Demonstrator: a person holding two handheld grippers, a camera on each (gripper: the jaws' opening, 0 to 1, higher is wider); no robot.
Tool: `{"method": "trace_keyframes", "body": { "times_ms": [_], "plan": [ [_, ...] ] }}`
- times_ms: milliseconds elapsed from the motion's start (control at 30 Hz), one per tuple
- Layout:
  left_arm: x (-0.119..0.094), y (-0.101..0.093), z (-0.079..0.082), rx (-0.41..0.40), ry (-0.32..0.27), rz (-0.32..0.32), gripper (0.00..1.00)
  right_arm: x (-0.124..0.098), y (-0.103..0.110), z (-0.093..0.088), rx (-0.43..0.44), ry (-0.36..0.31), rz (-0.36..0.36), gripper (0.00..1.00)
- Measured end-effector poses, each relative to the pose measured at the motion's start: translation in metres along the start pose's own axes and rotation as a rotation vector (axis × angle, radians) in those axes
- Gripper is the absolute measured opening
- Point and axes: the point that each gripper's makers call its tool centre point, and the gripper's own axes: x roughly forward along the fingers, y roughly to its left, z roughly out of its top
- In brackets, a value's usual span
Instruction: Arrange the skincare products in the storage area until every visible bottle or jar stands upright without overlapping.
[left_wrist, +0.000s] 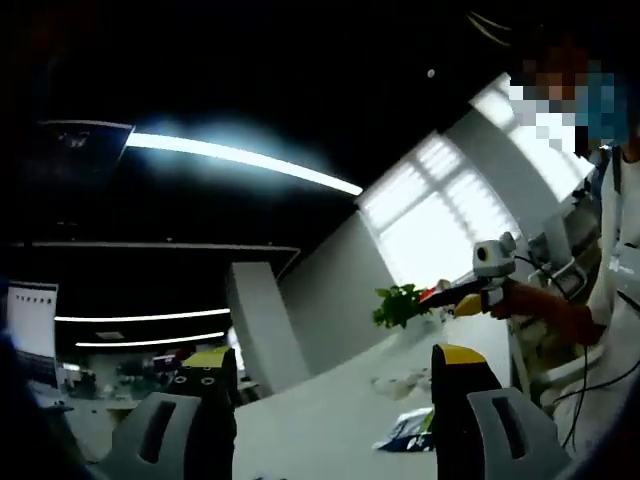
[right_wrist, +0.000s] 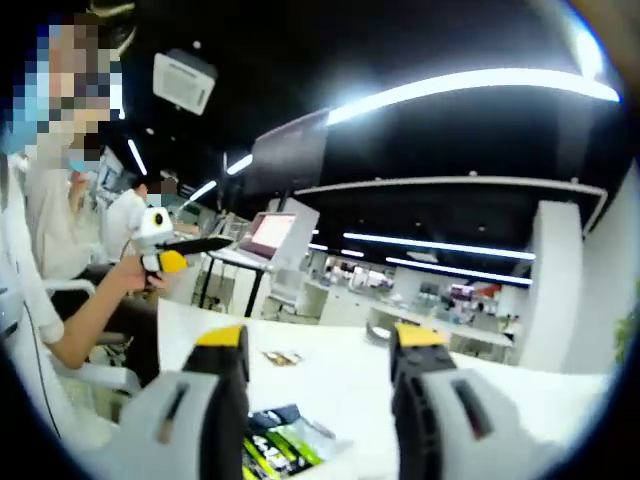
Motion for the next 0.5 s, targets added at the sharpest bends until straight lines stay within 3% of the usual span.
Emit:
{"method": "trace_keyframes", "body": {
  "times_ms": [133, 267, 500],
  "plan": [
    [-0.009, -0.002, 0.000, 0.008, 0.017, -0.011, 0.84, 0.020, 0.008, -0.006, -0.006, 0.022, 0.039, 0.56],
    [-0.017, -0.004, 0.001, -0.066, 0.025, -0.026, 0.83, 0.035, 0.011, -0.014, 0.004, 0.041, 0.068, 0.56],
    [-0.023, 0.007, -0.003, -0.070, 0.059, 0.005, 0.80, 0.062, 0.014, -0.024, -0.019, 0.092, 0.107, 0.55]
  ]
}}
